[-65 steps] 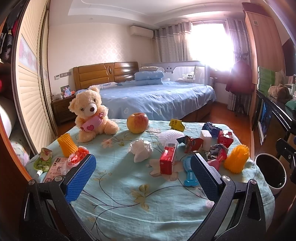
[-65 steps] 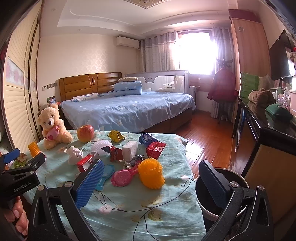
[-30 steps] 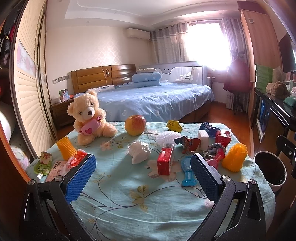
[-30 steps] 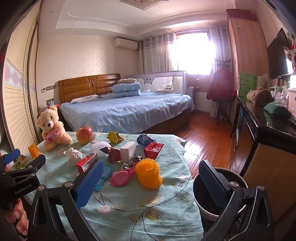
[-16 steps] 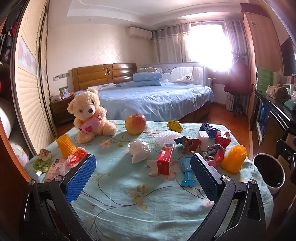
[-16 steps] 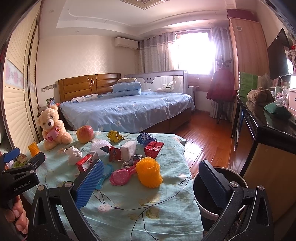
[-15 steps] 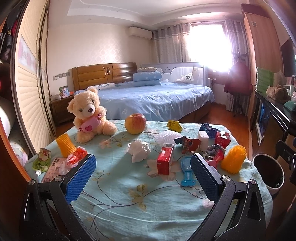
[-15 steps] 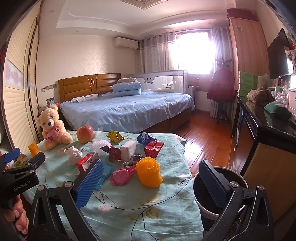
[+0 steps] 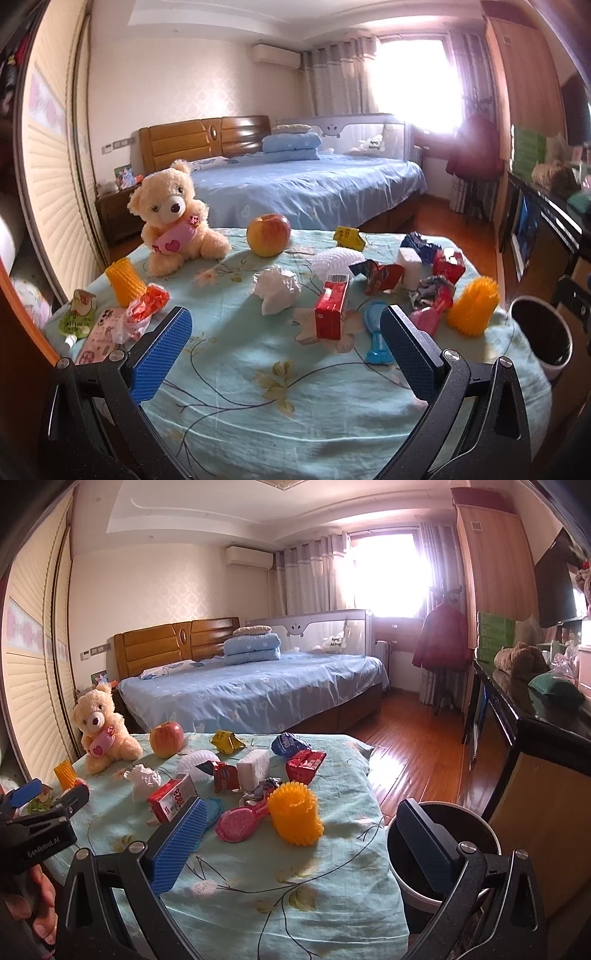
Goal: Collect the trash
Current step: 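Grasp the red juice carton with the left tool while the right tool grasps the orange spiky toy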
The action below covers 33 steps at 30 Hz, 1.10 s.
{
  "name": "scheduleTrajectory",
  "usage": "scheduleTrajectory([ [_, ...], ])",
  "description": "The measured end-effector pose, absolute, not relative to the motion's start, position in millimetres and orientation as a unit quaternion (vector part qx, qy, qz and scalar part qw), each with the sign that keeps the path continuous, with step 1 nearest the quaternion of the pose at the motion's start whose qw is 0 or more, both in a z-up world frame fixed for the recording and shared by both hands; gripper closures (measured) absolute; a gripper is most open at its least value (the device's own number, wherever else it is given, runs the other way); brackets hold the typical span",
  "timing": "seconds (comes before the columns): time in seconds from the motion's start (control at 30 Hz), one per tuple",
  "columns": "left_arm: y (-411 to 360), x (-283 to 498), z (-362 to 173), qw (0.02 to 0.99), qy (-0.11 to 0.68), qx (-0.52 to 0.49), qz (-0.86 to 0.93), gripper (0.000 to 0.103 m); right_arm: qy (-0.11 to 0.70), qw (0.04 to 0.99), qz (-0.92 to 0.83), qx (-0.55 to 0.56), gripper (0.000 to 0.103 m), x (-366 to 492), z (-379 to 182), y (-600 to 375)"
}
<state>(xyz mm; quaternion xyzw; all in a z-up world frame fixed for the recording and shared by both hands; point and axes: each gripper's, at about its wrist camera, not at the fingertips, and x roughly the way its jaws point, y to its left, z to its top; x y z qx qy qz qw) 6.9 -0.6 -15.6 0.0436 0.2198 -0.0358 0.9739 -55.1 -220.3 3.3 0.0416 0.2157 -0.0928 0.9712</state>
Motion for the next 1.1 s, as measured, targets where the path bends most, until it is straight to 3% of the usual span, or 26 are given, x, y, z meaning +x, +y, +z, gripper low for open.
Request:
scheduleTrajectory([
  [0.3,-6,34,-45,0.957,0.28,0.053,-0.052,0.0,0.274,0.956,-0.076,0.074,0.0,-31,-28,-233],
  [0.57,-16,58,-68,0.942,0.321,0.064,-0.069,0.006,0.316,0.942,-0.067,0.094,0.001,-10,-51,-244],
  [0.77,-19,86,-83,0.93,0.353,0.063,-0.079,0.016,0.343,0.932,-0.056,0.109,0.009,10,-64,-254],
  [0.9,-23,108,-94,0.921,0.376,0.061,-0.087,0.031,0.361,0.924,-0.053,0.118,0.02,25,-74,-264],
  [1.1,-32,144,-105,0.911,0.399,0.059,-0.093,0.034,0.373,0.918,-0.055,0.124,0.022,46,-78,-276],
])
